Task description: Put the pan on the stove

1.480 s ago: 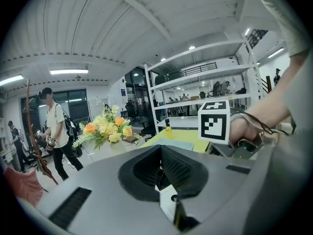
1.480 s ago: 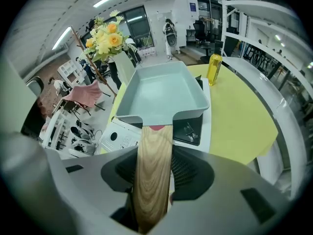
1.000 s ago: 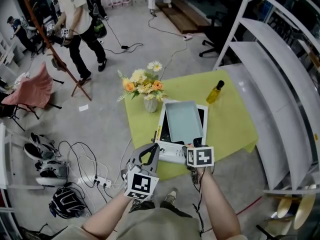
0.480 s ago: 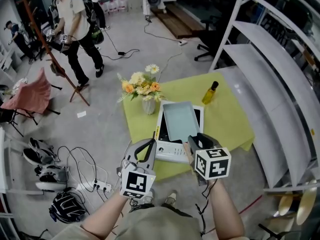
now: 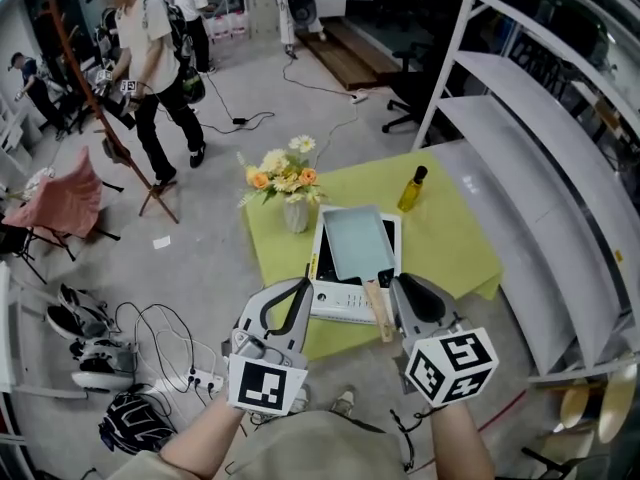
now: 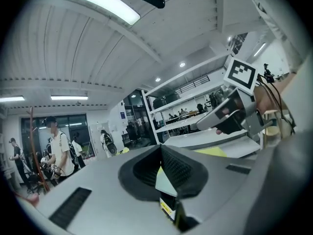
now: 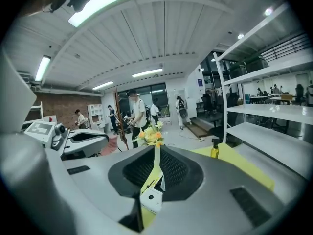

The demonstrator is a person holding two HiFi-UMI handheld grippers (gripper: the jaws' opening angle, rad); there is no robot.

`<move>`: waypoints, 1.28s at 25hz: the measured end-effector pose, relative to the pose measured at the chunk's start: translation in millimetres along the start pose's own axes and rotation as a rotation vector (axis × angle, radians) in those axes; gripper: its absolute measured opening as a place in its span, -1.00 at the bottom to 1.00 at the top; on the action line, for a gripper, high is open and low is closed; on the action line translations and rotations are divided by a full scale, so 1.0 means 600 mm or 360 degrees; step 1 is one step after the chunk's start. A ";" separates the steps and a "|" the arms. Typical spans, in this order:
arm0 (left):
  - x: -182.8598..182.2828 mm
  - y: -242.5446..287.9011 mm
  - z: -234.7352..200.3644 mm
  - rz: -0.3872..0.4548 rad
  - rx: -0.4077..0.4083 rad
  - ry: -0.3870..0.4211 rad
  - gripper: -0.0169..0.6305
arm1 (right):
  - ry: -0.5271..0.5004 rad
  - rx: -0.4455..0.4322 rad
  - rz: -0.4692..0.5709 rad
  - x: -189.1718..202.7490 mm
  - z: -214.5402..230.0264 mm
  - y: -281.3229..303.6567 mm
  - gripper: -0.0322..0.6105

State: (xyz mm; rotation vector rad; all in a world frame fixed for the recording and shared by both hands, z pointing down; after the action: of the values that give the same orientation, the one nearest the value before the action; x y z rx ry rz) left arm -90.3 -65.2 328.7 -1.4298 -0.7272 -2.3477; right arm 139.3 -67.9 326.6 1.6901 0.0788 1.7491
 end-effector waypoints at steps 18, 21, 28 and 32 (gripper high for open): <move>-0.007 -0.067 0.060 0.0044 0.0103 0.0023 -0.93 | -0.0068 -0.0021 0.0116 0.063 -0.053 -0.109 -0.89; 0.009 -0.065 0.068 0.0005 0.0121 0.0000 -0.93 | -0.0093 -0.0011 0.0066 0.081 -0.059 -0.111 -0.89; 0.012 -0.062 0.074 0.0002 0.0144 0.0006 -0.93 | -0.0033 0.0002 0.0018 0.102 -0.055 -0.114 -0.89; -0.001 -0.067 0.068 0.0052 0.0144 0.0016 -0.93 | -0.0027 0.0004 0.0018 0.101 -0.058 -0.116 -0.89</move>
State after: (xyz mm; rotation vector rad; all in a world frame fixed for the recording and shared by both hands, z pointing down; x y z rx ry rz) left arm -79.9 -9.0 332.8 -1.3808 -0.7908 -2.2655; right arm 143.4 29.9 339.3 1.7103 0.0642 1.7432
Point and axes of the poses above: the fingertips, and each gripper's own axes: y forward along the fingers, z to its right, x out of its underside, the point moved 10 cm from there along -y, backward along the fingers, and after that the axes turned 12 degrees about -z, right-handed, at the moved point
